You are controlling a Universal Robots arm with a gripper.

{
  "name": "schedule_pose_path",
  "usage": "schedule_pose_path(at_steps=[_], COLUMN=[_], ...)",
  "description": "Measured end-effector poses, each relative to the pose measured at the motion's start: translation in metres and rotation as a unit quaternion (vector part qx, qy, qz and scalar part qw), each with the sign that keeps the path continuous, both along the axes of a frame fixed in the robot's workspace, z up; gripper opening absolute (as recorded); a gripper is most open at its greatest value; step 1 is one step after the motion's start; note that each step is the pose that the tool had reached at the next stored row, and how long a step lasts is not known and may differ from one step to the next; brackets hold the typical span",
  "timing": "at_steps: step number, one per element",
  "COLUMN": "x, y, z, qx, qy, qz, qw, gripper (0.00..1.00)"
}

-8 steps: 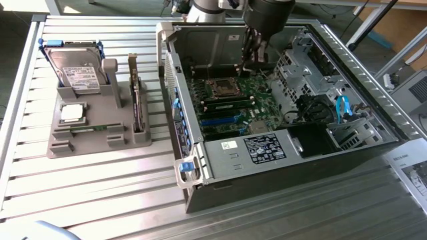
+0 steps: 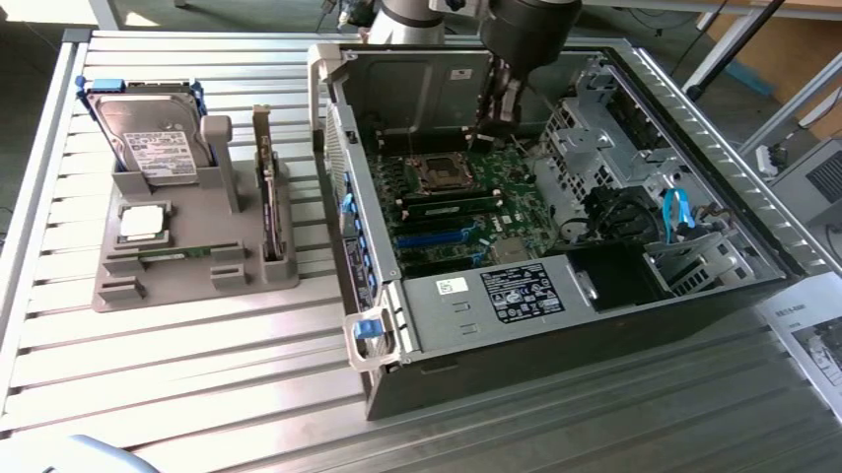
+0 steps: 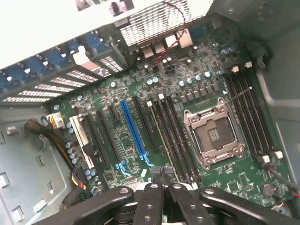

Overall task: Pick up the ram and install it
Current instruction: 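Press down the ram until it locks into place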

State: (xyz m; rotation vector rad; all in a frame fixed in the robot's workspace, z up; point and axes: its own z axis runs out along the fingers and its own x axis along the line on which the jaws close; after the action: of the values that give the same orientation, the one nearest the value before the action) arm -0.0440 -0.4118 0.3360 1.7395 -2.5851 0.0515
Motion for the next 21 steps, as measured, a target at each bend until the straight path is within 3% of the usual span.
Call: schedule_pose_path(at_steps=[5,11,16,21], x=[0.0000,0.0000,0.0000,0.0000], y=[0.0000,0.0000,0.0000,0.0000], z=[-0.0002,-0.0005,-0.0007,-0.0010], qx=[0.0000,0.0000,0.0000,0.0000], qy=[0.0000,0.0000,0.0000,0.0000], qz=[-0.033,-0.074,-0.109,-0.145], qw=[0.9995,0.9972,0.9940,0.9895], gripper=[0.10,0.10,0.10,0.10])
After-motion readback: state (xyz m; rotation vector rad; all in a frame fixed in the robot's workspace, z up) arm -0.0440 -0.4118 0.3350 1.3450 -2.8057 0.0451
